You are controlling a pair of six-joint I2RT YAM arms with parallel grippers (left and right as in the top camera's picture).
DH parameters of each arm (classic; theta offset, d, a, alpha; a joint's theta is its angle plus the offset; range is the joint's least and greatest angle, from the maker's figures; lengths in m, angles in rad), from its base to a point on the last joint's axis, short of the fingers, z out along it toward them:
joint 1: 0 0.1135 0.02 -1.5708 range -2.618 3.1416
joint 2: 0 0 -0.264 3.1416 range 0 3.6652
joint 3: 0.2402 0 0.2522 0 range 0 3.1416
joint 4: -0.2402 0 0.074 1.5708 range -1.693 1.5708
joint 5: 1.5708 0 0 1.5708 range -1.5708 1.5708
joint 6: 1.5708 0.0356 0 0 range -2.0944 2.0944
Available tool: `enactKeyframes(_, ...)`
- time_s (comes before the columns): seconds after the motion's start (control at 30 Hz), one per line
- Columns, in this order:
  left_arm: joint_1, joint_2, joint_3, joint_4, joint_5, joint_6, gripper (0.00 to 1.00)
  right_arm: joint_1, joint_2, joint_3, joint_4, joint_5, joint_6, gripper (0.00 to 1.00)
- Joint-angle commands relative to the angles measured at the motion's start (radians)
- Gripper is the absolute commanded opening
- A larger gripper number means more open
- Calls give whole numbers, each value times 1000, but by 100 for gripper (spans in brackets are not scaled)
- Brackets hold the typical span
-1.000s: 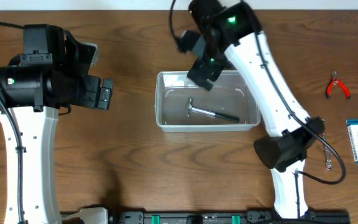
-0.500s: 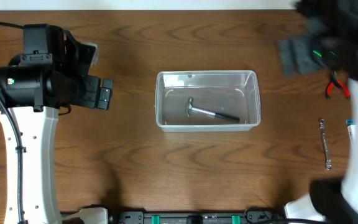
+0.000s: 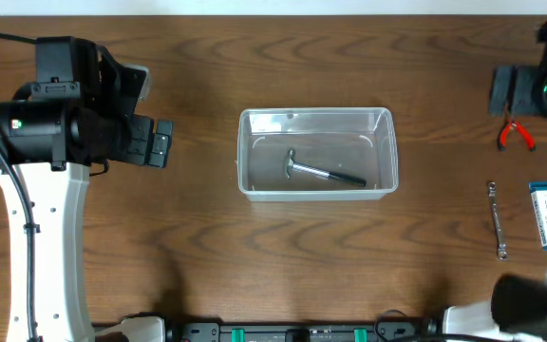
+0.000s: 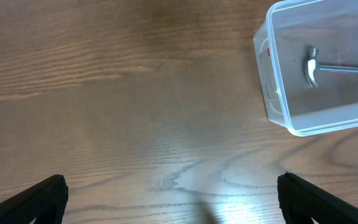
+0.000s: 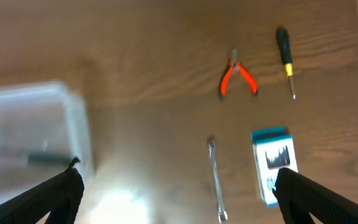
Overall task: Pack container
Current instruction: 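Raise the right gripper and move it right over the red pliers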
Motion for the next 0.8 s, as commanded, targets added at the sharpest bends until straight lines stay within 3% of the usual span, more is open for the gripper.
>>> enactKeyframes(0.0,-4,-5,6,-11,-11,-13,98,-64,86,-4,72,-22,174,99)
enactKeyframes(0.2,-4,-5,6,-13,-11,-13,98,-75,278,-4,213,-22,253,99)
enactKeyframes(0.4,-4,-5,6,-32,-11,-14,98,-75,387,-5,216,-217,251,99)
enactKeyframes(0.77,-4,-5,6,-55,-11,-14,98,-86,429,-5,308,66,301,99)
